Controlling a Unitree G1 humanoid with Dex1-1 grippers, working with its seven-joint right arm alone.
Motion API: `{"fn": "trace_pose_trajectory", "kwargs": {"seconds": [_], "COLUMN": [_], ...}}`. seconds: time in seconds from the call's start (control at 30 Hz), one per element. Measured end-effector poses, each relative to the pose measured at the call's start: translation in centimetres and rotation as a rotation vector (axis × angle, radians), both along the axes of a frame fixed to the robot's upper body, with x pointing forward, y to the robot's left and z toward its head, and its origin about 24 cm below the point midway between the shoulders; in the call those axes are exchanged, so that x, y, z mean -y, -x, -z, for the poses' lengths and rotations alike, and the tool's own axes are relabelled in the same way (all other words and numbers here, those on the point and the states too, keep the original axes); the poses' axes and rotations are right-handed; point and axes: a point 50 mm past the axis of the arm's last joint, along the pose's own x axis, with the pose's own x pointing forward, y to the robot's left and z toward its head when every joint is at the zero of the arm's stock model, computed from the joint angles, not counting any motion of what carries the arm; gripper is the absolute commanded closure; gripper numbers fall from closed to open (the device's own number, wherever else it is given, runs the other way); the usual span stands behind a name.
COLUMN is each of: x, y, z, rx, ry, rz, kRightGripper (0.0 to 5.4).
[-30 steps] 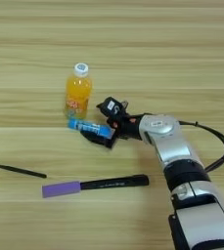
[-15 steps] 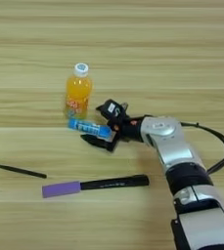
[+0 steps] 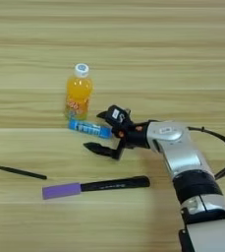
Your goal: Move the objects on the table
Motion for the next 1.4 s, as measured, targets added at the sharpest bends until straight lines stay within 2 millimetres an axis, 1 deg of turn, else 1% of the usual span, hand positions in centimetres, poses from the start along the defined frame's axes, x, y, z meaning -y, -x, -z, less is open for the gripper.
{"fn": "trace_pose_trajectory", "kwargs": {"seconds": [0.17,0.27,0.37,0.5,0.73,0.93,1.03,1.13,1.3,1.4], "x": [0.8,1.0,1.2,2.3,3.3,3.5,3.8,4.0,3.5,3.2], "y": [-0.2,-0.3,-0.2,0.2,1.8,4.1,4.8,5.6,7.0,7.2], "z": [-1.2,-2.2,-3.7,-5.9,-7.7,-7.8,-7.9,-7.1,-5.6,-4.6], "rx": [0.034,0.067,0.103,0.160,0.181,0.106,0.090,0.050,-0.014,-0.050], "ry": [-0.009,-0.032,-0.085,-0.145,-0.225,-0.272,-0.244,-0.205,-0.182,-0.127], "rz": [0.014,0.010,-0.016,-0.028,-0.097,-0.198,-0.227,-0.246,-0.320,-0.340], "kRightGripper": [0.02,0.02,0.02,0.02,0.02,0.02,0.02,0.02,0.02,0.02]}}
